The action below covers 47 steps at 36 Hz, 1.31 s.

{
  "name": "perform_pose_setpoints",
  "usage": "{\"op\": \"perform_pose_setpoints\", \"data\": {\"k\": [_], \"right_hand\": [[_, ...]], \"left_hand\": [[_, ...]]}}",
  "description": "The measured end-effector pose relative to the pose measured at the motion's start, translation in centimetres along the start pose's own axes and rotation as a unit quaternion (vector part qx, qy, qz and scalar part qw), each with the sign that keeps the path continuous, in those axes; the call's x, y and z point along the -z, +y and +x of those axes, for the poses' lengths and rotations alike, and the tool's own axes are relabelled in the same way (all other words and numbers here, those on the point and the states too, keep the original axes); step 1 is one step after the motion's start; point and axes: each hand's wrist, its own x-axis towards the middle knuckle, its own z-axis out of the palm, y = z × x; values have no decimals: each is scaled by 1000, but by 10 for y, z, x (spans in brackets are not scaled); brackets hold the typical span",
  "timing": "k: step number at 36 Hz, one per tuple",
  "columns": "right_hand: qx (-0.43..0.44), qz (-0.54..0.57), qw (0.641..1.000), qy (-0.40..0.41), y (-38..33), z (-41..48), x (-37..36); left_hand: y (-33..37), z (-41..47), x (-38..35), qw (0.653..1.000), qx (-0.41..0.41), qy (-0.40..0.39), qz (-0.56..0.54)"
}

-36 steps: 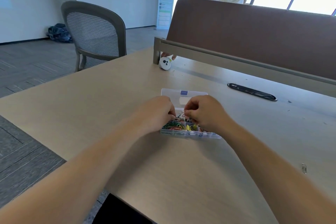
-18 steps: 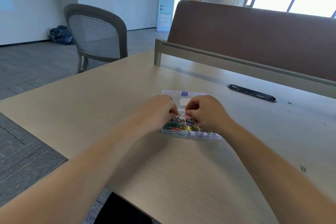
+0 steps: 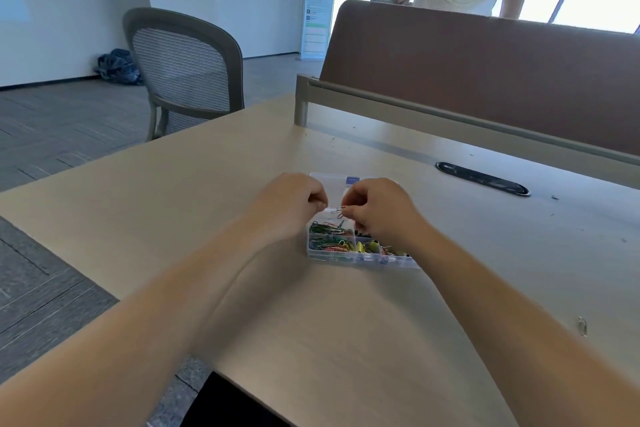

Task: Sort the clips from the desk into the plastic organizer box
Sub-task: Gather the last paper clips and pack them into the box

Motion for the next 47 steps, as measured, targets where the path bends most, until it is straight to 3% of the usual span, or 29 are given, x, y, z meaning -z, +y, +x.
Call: {"op": "perform_pose_setpoints", "data": {"k": [23,35,47], "right_hand": [[57,-92,994,-30,-7,26,-17],[54,-74,995,-25,-1,21,-12],[15,-74,997,19,12,-39,34]], "left_hand": [[-11,5,-1,999,19,-24,30],[-6,2,-2,999,26,-15,15],[54,-9,0,999,-8,-42,11]]}}
